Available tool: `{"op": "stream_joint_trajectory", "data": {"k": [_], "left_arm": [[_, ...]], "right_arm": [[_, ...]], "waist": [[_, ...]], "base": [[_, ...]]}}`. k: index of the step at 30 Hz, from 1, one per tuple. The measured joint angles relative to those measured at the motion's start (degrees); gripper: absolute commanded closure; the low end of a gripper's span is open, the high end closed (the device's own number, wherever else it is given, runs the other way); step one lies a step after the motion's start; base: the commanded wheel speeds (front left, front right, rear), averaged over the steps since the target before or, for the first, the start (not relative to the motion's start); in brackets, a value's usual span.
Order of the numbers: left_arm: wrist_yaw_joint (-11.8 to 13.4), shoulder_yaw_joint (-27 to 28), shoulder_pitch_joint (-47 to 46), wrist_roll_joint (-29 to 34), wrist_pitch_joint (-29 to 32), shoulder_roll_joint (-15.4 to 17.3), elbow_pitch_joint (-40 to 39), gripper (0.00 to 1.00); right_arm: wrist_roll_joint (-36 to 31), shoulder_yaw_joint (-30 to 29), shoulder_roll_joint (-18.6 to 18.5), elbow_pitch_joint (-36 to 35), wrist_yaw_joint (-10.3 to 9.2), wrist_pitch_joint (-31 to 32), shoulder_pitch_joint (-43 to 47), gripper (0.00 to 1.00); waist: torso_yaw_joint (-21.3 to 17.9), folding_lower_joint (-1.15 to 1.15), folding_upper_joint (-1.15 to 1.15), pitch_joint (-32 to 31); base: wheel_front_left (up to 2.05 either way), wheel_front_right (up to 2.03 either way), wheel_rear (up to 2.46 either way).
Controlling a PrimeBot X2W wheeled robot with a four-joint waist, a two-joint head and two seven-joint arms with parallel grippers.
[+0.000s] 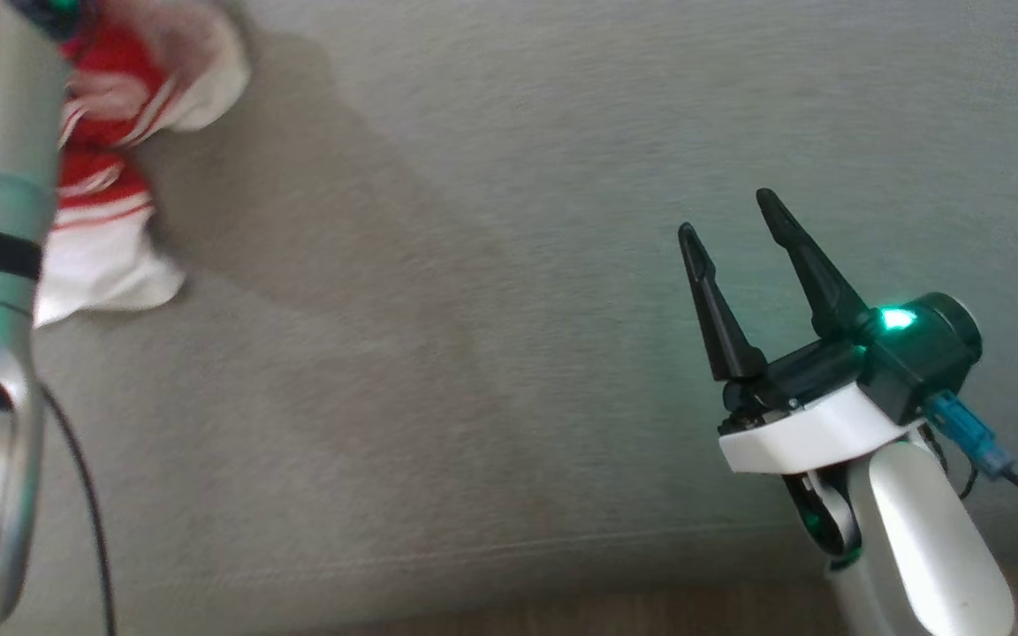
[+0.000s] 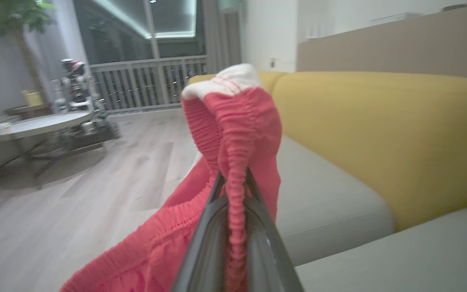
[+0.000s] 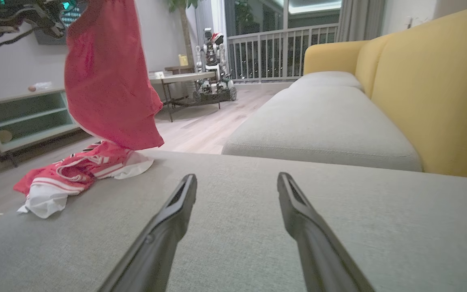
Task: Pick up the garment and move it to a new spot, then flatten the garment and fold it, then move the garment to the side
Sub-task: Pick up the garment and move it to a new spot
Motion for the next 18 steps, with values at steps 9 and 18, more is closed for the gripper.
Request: {"op": "stream_joint_trajectory", "data": {"k": [9,18], "left_arm": [[-0.4,-7.8,1.8,-7.9,6.7,-0.2,-12.8,1.00],[-0.4,-13.4,5.4,-7.9,6.5,-1.0,-20.0,1.00]], "right_arm": [[6.8,2.3,0.0,-2.9,-0.01,0.0,0.5,0.00],[8.7,2.0,0.0,-4.7,-0.01,0.0,3.0,0.00]], "waist": [[-12.1,0.00,0.00,-3.8],[-22.2,0.00,0.00,-4.3]], "base": [[0.00,0.00,0.00],[0.00,0.00,0.00]]}}
